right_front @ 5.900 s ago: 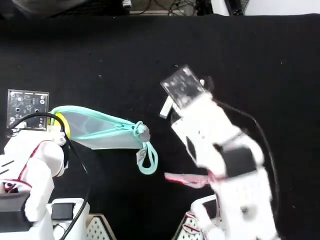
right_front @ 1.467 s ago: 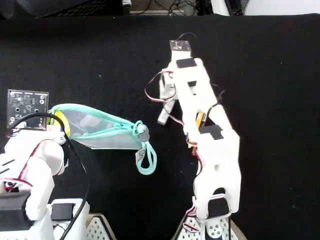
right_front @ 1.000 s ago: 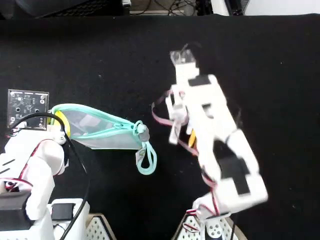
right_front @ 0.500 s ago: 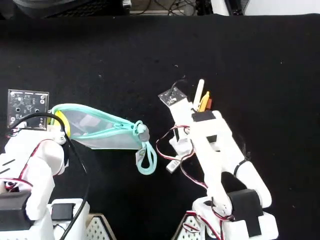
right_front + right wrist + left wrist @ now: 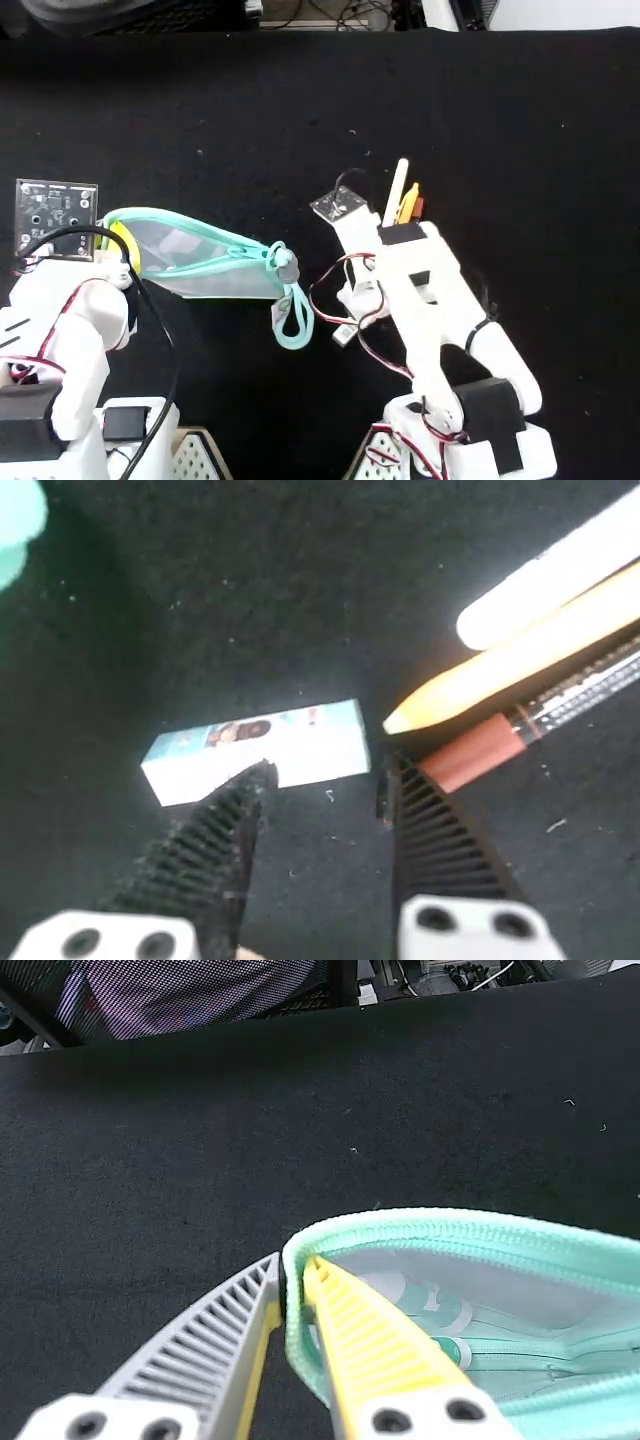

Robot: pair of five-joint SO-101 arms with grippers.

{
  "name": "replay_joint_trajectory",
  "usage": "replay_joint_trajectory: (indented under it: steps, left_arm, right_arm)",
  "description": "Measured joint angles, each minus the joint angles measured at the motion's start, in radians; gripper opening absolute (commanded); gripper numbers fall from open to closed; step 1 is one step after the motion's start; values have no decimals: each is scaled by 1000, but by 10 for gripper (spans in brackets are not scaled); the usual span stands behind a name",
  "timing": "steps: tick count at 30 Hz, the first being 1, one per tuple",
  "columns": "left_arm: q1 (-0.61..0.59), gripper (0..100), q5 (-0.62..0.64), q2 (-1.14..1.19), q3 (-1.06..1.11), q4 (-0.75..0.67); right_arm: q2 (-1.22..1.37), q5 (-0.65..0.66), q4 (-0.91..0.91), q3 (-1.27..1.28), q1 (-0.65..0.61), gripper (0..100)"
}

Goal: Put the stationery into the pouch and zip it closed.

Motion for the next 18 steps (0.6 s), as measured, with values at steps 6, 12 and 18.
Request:
replay_joint_trajectory:
  steps: [6,12,18]
  left_arm:
    - [0,44,0,0,0,0]
    - [0,44,0,0,0,0]
    - [0,44,0,0,0,0]
  right_arm:
    - [-5,57,21,20,-86,166]
    - [-11,28,-94,23,-137,166]
    - [-9,-118,-100,-6,-135,166]
